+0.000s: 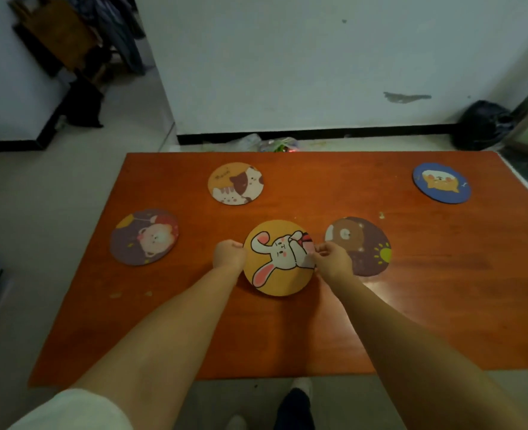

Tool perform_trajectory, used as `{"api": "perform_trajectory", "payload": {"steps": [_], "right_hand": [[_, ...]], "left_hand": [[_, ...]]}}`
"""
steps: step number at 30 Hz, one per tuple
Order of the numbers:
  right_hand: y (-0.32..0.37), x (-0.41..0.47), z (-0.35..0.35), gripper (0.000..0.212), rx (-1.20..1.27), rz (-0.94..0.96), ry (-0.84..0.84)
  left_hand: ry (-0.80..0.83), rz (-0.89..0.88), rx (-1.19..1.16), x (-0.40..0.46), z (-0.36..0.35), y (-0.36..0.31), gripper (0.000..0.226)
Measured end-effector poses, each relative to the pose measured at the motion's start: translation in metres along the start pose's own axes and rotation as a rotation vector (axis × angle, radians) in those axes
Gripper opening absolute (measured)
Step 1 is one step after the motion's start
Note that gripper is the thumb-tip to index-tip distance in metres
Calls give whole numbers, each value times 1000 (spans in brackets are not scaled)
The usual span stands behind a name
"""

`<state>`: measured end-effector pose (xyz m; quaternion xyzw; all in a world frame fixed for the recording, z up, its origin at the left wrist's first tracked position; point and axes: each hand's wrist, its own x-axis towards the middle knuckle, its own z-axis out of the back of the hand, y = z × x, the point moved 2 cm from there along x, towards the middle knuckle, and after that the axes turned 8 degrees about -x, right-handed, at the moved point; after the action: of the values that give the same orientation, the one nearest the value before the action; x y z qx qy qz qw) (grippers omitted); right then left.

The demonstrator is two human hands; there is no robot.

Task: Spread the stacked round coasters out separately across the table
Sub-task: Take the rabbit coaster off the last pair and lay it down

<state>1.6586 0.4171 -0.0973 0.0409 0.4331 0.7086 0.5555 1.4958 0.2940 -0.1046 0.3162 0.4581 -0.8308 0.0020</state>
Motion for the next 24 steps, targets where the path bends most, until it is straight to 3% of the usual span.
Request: {"api": "perform_trajectory", "payload": {"steps": [4,12,16,19,24], "right_hand": [[3,-27,-38,23,12,-25,56],[1,-56,-96,15,-147,25,150],[-10,-57,-106,31,-287,53,126],[-17,-55,-110,32,-414,82,111],[-13,-55,-106,37,-509,100,93]], "left_hand": [[10,18,6,0,50,29,16],[48,29,153,9,96,86,6],[56,-24,387,9,89,100,26],[47,-79,533,7,84,104,12],[51,-131,614,11,85,93,31]]}}
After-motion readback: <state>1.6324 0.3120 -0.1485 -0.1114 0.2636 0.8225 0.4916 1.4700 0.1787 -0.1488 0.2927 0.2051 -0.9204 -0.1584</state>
